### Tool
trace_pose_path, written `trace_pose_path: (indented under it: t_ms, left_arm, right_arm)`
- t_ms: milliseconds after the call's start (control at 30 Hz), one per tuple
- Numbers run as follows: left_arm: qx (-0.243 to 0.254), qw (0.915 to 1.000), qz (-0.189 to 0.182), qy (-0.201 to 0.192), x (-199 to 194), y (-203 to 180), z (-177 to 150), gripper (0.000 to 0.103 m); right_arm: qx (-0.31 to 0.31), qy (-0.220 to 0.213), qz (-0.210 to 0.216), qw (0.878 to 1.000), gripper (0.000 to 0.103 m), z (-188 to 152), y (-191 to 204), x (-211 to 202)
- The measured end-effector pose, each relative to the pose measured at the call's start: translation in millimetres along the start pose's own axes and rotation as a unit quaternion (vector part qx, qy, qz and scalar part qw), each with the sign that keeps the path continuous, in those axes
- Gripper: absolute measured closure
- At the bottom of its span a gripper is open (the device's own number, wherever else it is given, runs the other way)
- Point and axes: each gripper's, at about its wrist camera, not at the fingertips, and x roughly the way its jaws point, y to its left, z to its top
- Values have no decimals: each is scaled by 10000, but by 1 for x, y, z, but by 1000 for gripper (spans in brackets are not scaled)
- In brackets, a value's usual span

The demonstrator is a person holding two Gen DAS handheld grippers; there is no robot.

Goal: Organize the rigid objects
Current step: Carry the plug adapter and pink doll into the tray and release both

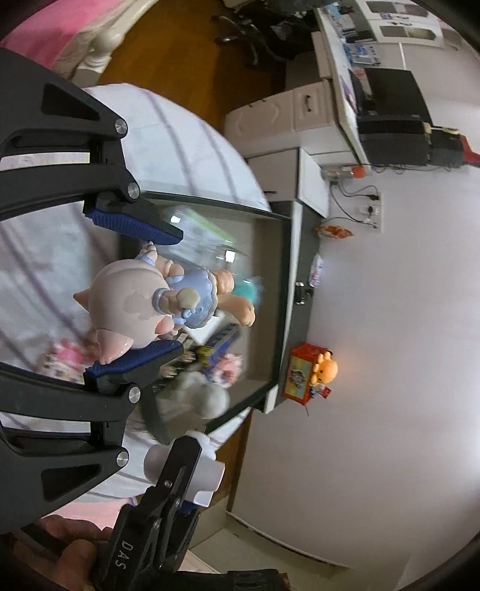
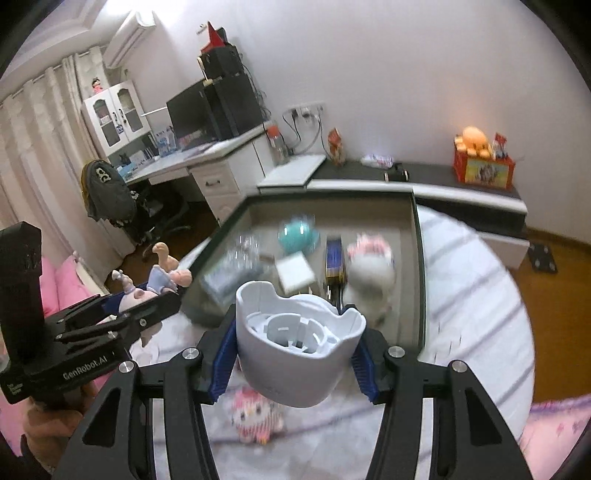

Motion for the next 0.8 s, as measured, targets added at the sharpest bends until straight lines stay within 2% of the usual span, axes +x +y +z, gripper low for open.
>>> trace_pose_path:
  t_ms: [300, 633, 667, 700, 733, 767, 800]
  left_arm:
    - [-46, 9998, -180, 102, 47, -4, 31, 48]
    - [-73, 9990, 16, 437, 86, -1, 28, 47]
    - [-72, 9991, 53, 418, 86, 0, 27, 45]
    - [-77, 9992, 75, 387, 85, 0, 27, 41]
    - [-80, 9994, 139, 318, 81, 1, 28, 33]
    - [-80, 9994, 192, 271, 79, 2, 28, 20]
    - [-79, 9994, 298, 179, 74, 3, 29, 12]
  right_arm:
    - [-136, -47, -67, 9999, 48, 43, -6, 38]
    - [40, 334, -124, 9994, 48, 41, -24, 90]
    - [76, 348, -147, 9993, 47, 40, -26, 93]
    - [111, 349, -164, 9992, 43, 39, -27, 95]
    - [137, 360, -168, 9991, 35, 38, -28, 97]
    - [162, 353, -200, 9990, 31, 38, -30, 97]
    - [194, 325, -259, 9989, 24, 38, -32, 96]
